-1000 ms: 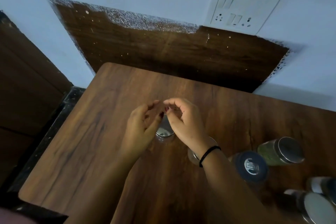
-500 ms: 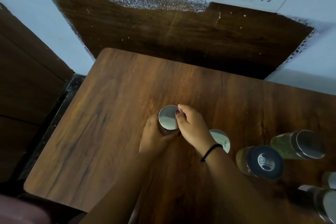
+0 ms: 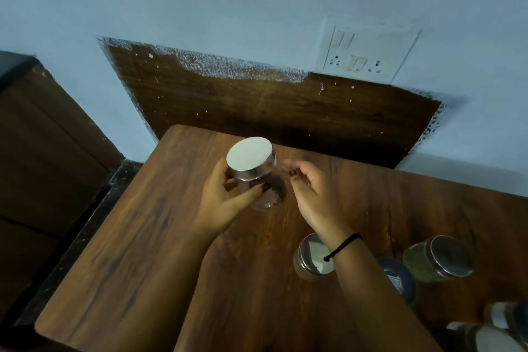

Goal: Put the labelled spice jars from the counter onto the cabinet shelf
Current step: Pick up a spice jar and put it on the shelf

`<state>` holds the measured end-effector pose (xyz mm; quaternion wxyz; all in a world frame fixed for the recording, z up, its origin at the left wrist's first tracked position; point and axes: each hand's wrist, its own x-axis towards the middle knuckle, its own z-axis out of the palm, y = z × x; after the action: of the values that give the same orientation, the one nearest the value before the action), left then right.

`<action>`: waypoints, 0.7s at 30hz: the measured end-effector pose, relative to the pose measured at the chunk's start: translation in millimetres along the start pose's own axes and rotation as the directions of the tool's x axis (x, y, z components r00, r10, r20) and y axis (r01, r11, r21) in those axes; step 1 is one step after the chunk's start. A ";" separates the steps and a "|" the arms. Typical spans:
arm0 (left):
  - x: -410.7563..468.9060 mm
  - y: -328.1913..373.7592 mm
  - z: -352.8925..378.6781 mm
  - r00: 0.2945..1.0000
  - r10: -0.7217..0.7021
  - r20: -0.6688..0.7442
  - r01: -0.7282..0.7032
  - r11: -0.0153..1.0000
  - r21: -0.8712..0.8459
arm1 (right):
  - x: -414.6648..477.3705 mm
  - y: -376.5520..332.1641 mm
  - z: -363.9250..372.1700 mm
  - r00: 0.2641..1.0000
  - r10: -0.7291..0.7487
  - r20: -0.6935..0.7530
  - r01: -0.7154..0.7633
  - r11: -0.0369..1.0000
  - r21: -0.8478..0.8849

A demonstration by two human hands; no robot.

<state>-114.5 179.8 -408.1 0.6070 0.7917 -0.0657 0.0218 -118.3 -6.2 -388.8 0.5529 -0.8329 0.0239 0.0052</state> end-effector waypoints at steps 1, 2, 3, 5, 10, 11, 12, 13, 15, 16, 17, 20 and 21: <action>1.7 11.3 -2.2 1.000 0.025 0.001 -0.025 0.999 -0.019 | -1.2 -5.7 -3.8 1.000 -0.031 -0.003 0.031 0.999 0.034; 3.0 22.4 -4.2 0.999 0.045 0.000 -0.045 0.998 -0.042 | -2.4 -11.4 -7.8 0.998 -0.066 -0.009 0.066 0.996 0.068; 4.3 34.3 -5.5 0.998 0.060 -0.005 -0.061 0.996 -0.067 | -3.8 -17.8 -12.2 0.995 -0.099 -0.016 0.101 0.990 0.102; 6.3 59.2 -7.3 0.996 0.090 -0.016 -0.091 0.989 -0.116 | -7.2 -31.9 -22.0 0.989 -0.147 -0.029 0.150 0.972 0.179; 12.4 114.7 -11.8 0.985 0.174 -0.016 -0.174 0.966 -0.193 | -14.4 -70.5 -45.2 0.951 -0.270 -0.150 0.304 0.903 0.303; 13.5 125.0 -12.1 0.980 0.198 -0.009 -0.196 0.959 -0.204 | -16.3 -78.0 -50.3 0.943 -0.285 -0.171 0.327 0.886 0.329; 13.8 135.7 -11.6 0.976 0.218 -0.005 -0.214 0.954 -0.209 | -18.5 -85.2 -55.5 0.937 -0.300 -0.178 0.345 0.870 0.353; 14.0 146.0 -10.5 0.972 0.235 -0.006 -0.231 0.950 -0.210 | -20.7 -91.5 -61.2 0.934 -0.310 -0.179 0.355 0.858 0.370; 12.8 163.9 -7.3 0.964 0.267 -0.005 -0.262 0.942 -0.210 | -27.3 -103.7 -73.0 0.930 -0.326 -0.167 0.366 0.835 0.410; 11.9 172.4 -4.8 0.957 0.291 0.002 -0.285 0.936 -0.206 | -31.7 -110.3 -80.1 0.926 -0.342 -0.157 0.376 0.822 0.427; 11.8 178.4 -3.2 0.951 0.309 0.008 -0.301 0.933 -0.197 | -34.9 -116.3 -84.6 0.924 -0.359 -0.135 0.380 0.814 0.439; 9.4 198.2 1.1 0.939 0.342 0.023 -0.333 0.925 -0.184 | -42.8 -128.9 -93.8 0.919 -0.385 -0.084 0.376 0.796 0.474; 7.9 206.6 3.3 0.933 0.357 0.036 -0.346 0.922 -0.174 | -45.7 -132.7 -97.4 0.916 -0.393 -0.083 0.383 0.791 0.477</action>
<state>-133.8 123.4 -210.1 0.6539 0.7145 -0.2284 0.0984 -159.6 -43.0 -227.1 0.7327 -0.6548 -0.1526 -0.1059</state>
